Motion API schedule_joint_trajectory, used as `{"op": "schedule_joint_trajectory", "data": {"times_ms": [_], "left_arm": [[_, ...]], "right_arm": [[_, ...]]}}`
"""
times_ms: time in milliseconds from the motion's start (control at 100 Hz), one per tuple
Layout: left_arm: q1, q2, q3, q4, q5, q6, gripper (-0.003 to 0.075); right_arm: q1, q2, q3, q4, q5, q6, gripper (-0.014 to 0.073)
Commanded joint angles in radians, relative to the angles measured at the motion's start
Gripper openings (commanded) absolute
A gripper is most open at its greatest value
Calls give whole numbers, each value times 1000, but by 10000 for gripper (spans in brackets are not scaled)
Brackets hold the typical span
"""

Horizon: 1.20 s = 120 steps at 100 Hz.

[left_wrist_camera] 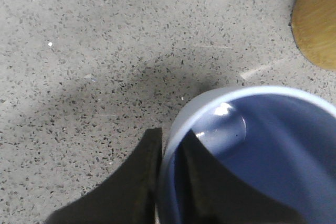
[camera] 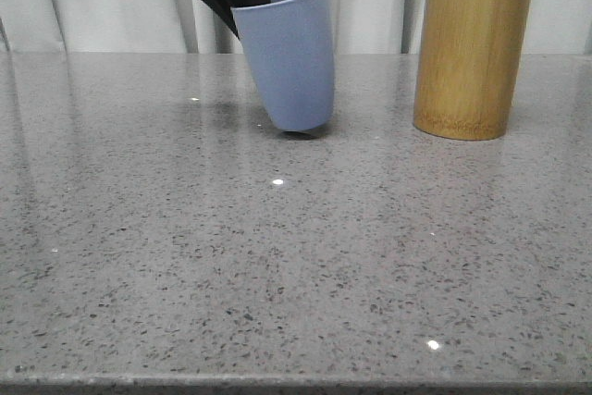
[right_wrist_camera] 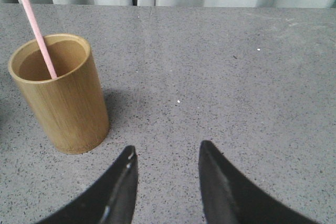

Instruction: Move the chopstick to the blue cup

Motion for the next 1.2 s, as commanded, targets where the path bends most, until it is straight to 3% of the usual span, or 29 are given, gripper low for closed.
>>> {"op": "schedule_joint_trajectory", "data": {"times_ms": [0,130,360,850,1190], "left_arm": [[-7,-53,-33,-28,-31,-9,140],[-7,-53,-33,-27,-32,-9,286],[-7,-53,-57,-29,-34,-9,372],[11,-105,-148,-25,12,-18,377],[149,-253,-143,93,83,-61,377]], "right_arm": [[-9,8,-35,-3,-78,-5,304],[-9,8,-35,-3,-78,-5,304],[-9,8,-35,-3,-78,-5,304],[-9,8,-35,-3,-61,-5,304],[-9,8,-35,-4,-58,-15,304]]}}
